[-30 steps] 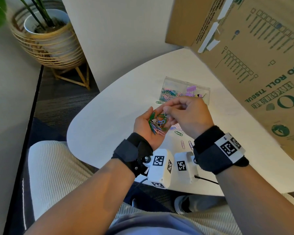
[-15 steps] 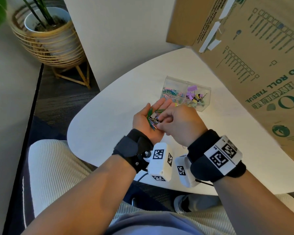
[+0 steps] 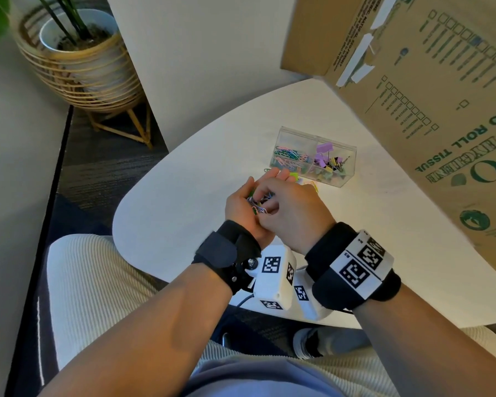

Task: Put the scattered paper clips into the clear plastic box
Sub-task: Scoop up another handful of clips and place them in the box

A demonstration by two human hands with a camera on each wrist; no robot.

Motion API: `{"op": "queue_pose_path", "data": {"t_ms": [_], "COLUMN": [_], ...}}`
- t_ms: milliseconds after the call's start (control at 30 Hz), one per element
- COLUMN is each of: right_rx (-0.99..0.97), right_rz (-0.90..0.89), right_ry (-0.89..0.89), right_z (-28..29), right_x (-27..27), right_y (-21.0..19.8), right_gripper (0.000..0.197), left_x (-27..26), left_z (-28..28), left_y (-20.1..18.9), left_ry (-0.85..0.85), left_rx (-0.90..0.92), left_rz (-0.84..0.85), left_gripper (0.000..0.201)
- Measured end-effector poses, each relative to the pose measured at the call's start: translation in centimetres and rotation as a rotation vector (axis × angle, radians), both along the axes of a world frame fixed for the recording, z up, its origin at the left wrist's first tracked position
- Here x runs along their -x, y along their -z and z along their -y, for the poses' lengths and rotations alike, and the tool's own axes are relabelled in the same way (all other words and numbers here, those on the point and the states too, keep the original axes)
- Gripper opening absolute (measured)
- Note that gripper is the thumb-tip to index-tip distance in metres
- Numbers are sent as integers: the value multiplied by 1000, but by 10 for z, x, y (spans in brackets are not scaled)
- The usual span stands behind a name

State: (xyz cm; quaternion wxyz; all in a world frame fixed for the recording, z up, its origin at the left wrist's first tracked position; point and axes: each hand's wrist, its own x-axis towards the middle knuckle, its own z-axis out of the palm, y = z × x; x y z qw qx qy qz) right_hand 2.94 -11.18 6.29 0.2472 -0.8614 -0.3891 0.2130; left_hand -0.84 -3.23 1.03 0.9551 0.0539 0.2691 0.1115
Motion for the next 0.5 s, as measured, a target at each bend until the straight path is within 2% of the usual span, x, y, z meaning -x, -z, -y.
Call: {"op": "queue_pose_path", "data": {"t_ms": [67, 200, 267, 333, 400, 500], "right_rx": [-73, -267, -348, -440, -492, -435], "right_rz": [-138, -540, -624, -605, -506, -320], "right_ry": [70, 233, 304, 388, 476, 568], "right_z": [4, 13, 15, 12, 5, -12], "right_x": [-5, -17, -29, -47, -70, -104], "right_y": [0, -11, -19, -25, -25, -14], "right_gripper": [23, 21, 21, 19, 18, 14], "left_x": [-1, -1, -2, -2, -1, 1], "left_z": [-2, -8, -10, -10, -8, -2], "left_y": [2, 2, 2, 2, 3, 3], "left_ry": [7, 34, 14, -13, -14, 30], "left_rx": [-10, -29, -22, -3, 16, -3], "left_rz": [-17, -42, -35, -38, -39, -53], "left_gripper": [46, 47, 45, 43, 41, 41]}}
